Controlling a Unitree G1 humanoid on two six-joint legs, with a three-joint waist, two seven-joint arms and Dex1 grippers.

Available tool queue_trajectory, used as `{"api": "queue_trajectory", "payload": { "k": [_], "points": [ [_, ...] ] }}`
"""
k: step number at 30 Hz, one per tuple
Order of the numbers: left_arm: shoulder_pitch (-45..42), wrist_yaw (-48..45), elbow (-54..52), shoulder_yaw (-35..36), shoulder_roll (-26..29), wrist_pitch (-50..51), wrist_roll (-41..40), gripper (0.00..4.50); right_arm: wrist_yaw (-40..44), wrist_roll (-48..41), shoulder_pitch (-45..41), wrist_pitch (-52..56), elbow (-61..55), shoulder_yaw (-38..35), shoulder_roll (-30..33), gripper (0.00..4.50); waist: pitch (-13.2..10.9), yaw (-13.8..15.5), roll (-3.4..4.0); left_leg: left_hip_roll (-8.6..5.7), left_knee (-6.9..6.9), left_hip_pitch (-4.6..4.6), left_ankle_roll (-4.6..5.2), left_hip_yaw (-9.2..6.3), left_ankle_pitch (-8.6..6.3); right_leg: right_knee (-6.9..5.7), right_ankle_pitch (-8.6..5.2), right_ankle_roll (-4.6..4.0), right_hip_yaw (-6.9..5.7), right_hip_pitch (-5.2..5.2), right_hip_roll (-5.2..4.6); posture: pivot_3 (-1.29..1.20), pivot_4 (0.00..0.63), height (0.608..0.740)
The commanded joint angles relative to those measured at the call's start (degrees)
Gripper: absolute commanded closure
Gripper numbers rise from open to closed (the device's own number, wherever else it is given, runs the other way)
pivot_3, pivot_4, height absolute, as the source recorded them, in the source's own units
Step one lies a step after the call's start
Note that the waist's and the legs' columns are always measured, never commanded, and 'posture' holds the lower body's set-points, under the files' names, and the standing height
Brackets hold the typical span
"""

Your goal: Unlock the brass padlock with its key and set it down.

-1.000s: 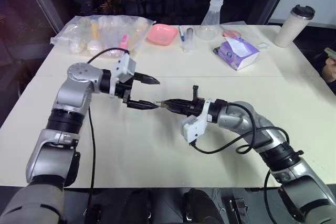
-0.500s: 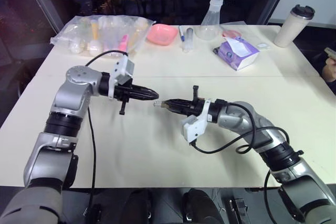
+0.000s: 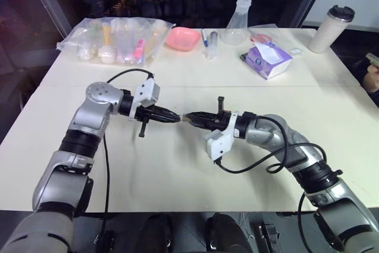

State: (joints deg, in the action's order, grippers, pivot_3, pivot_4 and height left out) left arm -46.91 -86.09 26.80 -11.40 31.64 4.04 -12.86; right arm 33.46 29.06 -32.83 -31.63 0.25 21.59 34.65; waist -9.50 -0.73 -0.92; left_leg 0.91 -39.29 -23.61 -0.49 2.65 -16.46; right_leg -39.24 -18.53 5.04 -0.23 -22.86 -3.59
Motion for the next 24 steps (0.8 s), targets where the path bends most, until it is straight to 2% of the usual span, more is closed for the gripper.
{"api": "queue_trajectory", "payload": {
  "k": [1, 9, 14, 21, 24],
  "points": [
    [-0.5, 0.2, 1.2, 0.6, -0.3, -2.5, 0.6, 4.43, -0.5, -0.9, -1.2, 0.0, -1.9, -1.6, -0.4, 4.5, 0.0, 0.0, 0.0, 0.0, 0.0, 0.0, 0.0, 0.0, 0.0, 0.0, 0.0, 0.0, 0.0, 0.0, 0.0, 0.0, 0.15, 0.715],
    [-1.4, 4.3, 5.7, 2.1, -1.9, -6.7, 1.6, 4.43, -0.5, -0.9, -1.3, 0.3, -1.9, -1.4, -0.7, 4.5, 0.0, 0.0, 0.0, 0.0, 0.0, 0.0, 0.0, 0.0, 0.0, 0.0, 0.0, 0.0, 0.0, 0.0, -0.01, 0.0, 0.15, 0.715],
    [-1.0, 4.3, 5.1, 3.1, -1.8, -5.4, 0.5, 4.43, -0.2, -1.1, -1.0, 0.5, -1.7, -1.2, -0.9, 4.5, 0.0, -0.1, 0.0, 0.0, 0.0, 0.0, 0.0, 0.0, 0.0, 0.0, 0.0, 0.0, 0.0, -0.01, -0.01, 0.0, 0.15, 0.715],
    [1.8, 3.1, 3.1, 2.8, 1.7, -4.7, 1.2, 4.43, 0.7, -1.9, 0.3, 2.7, -0.4, -0.8, -2.0, 4.5, 0.0, -0.2, 0.0, 0.02, 0.02, 0.01, 0.0, 0.0, 0.0, -0.02, 0.0, 0.0, 0.0, -0.01, 0.0, 0.0, 0.15, 0.715],
    [3.1, 6.6, 6.6, 4.7, 5.3, -7.0, 3.1, 4.43, -1.2, 0.6, -0.4, 3.5, 6.3, 0.2, -3.1, 4.5, 0.0, -0.2, -0.01, 0.02, 0.01, 0.03, 0.0, 0.0, 0.0, -0.01, 0.0, 0.0, 0.0, 0.02, 0.0, 0.0, 0.15, 0.715]
  ]
}}
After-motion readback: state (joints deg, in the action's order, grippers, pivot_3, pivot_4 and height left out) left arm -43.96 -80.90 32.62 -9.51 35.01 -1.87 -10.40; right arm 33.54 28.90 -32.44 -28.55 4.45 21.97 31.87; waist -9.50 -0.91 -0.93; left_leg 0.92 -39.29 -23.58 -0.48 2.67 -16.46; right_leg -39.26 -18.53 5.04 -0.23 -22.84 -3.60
